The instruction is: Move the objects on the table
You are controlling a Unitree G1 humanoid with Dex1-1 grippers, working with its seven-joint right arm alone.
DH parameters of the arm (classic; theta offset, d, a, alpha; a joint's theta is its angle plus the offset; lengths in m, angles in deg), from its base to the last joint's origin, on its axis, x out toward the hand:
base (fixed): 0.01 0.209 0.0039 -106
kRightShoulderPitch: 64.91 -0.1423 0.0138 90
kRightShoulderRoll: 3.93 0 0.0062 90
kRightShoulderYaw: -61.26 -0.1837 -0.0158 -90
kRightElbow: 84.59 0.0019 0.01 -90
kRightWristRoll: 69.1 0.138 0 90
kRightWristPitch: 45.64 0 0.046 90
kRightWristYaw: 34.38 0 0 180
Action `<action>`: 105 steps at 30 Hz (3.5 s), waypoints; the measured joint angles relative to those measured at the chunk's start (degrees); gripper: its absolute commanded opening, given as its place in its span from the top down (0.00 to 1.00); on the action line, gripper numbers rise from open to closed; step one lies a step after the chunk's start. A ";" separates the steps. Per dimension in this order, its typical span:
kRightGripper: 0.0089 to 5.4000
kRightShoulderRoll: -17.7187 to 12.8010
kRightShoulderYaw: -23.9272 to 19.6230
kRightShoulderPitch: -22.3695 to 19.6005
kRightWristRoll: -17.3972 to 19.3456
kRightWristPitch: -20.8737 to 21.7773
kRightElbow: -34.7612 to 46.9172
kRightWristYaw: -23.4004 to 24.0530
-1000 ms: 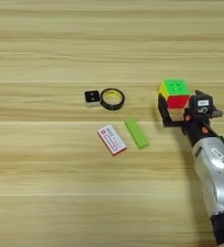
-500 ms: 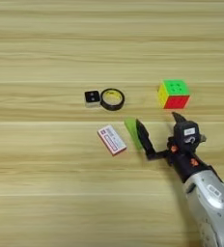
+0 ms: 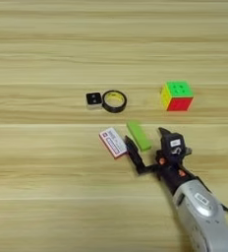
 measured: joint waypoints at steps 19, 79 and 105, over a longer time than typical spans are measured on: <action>0.00 1.10 -0.01 -1.79 -1.35 1.21 -3.69 1.48; 0.70 0.90 0.73 -3.60 -2.42 0.16 -5.42 1.54; 0.74 -0.69 -0.94 -5.51 -3.12 -1.88 -2.12 1.65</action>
